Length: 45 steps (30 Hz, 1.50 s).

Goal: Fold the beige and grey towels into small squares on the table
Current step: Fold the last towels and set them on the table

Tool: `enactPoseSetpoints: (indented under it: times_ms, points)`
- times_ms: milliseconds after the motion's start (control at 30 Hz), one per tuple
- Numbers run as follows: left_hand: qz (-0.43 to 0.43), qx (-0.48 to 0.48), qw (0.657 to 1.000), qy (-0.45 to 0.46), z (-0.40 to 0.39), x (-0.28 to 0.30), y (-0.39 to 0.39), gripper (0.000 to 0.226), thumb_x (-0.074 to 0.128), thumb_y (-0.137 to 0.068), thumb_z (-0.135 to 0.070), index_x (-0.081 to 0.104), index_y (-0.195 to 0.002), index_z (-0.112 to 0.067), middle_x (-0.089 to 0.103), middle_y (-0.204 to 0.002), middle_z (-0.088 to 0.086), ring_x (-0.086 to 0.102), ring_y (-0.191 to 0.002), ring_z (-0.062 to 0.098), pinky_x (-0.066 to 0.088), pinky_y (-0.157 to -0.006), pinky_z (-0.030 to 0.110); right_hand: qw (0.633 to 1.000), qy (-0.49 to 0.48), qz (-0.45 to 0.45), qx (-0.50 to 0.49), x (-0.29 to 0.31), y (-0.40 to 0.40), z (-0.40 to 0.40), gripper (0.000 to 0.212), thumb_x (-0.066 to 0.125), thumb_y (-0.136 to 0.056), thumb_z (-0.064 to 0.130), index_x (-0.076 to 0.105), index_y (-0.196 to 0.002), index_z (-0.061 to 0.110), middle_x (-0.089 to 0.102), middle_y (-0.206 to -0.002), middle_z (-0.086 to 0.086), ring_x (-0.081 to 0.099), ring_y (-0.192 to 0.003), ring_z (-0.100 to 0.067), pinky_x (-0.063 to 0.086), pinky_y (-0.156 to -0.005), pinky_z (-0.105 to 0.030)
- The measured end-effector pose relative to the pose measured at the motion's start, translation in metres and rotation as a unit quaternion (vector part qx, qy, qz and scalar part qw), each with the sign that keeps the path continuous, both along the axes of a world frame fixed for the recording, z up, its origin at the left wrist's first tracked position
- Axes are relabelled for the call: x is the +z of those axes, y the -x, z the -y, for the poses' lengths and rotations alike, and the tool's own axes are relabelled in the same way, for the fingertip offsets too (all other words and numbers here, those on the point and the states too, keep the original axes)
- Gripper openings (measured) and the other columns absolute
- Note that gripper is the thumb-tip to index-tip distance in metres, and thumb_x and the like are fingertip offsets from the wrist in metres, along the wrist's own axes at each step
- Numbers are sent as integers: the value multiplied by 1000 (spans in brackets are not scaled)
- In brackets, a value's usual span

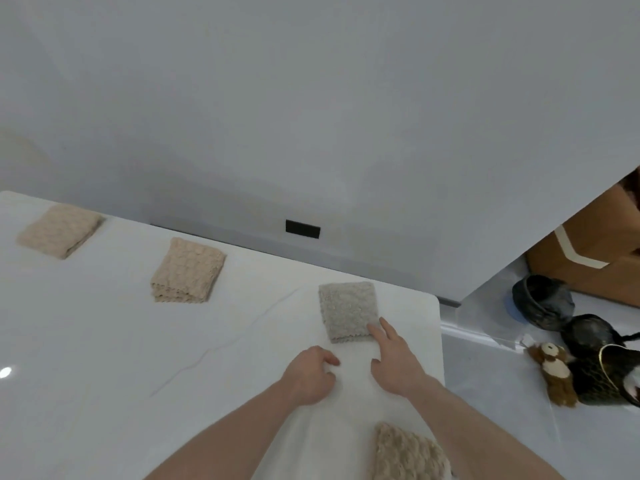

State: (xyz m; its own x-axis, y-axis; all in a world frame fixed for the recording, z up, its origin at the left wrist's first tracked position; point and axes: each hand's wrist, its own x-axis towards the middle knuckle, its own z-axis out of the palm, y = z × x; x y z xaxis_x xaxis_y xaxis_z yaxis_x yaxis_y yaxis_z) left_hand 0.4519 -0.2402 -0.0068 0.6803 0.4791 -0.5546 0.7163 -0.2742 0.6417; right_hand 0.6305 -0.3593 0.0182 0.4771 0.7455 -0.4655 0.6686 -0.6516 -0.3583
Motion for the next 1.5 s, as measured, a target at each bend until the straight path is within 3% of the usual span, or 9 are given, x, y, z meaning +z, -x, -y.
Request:
enactPoseSetpoints:
  times_ms: [300,600,767,900,1033,1233,1367,1500]
  points:
    - [31,51,995,-83,-13,8,-12,55,58,-89,-25,52,-144,-28,42,-146,-5,45,-134,21,40,-110,33,999,-5,13,38,15,-18,-1,74,51,-95,15,17,-160,29,-1,-169,5,16,-153,-25,27,-119,-34]
    - [-31,101,986,-131,8,-7,-52,64,52,-92,-33,28,-151,-29,17,-163,-2,36,-137,30,41,-106,43,990,-22,16,137,-11,-75,-21,73,50,-102,33,10,-162,28,-5,-170,3,9,-155,-26,20,-124,-35]
    - [-60,112,978,-166,17,-15,-79,73,40,-103,-44,4,-164,-27,1,-172,-2,25,-151,28,29,-119,44,978,-29,32,205,-28,-104,-38,74,48,-103,34,5,-163,25,-13,-169,2,1,-156,-26,13,-126,-35]
    - [-126,64,972,-187,12,-18,-88,66,28,-107,-49,11,-164,-19,5,-172,-2,10,-157,27,20,-124,46,952,6,71,297,-40,-116,-52,79,50,-102,39,1,-162,26,-15,-169,1,4,-156,-24,25,-122,-44]
    - [-142,46,964,-221,-3,-18,-98,59,25,-107,-46,26,-158,-17,23,-166,-3,3,-158,30,13,-125,52,933,32,121,337,-45,-120,-66,82,49,-101,46,-2,-162,26,-18,-168,1,-6,-156,-20,20,-122,-51]
    - [-201,19,946,-253,-10,-23,-106,66,33,-109,-32,3,-164,-12,4,-172,3,-4,-158,32,8,-127,53,949,16,86,303,-54,-116,-71,87,54,-98,48,0,-162,24,-18,-168,0,3,-156,-16,34,-116,-41]
    - [-239,-10,933,-268,-23,-17,-113,79,45,-102,-17,-4,-164,-11,-4,-172,3,-7,-158,34,10,-126,55,964,3,82,254,-58,-104,-68,86,54,-99,48,0,-162,27,-17,-168,2,3,-156,-18,29,-119,-44]
    - [-262,-23,930,-257,-37,-10,-120,83,50,-101,-15,-5,-164,-12,-3,-173,2,-9,-158,33,9,-126,57,970,3,84,230,-63,-97,-68,81,46,-101,53,-1,-162,30,-18,-168,3,0,-156,-19,25,-121,-47]
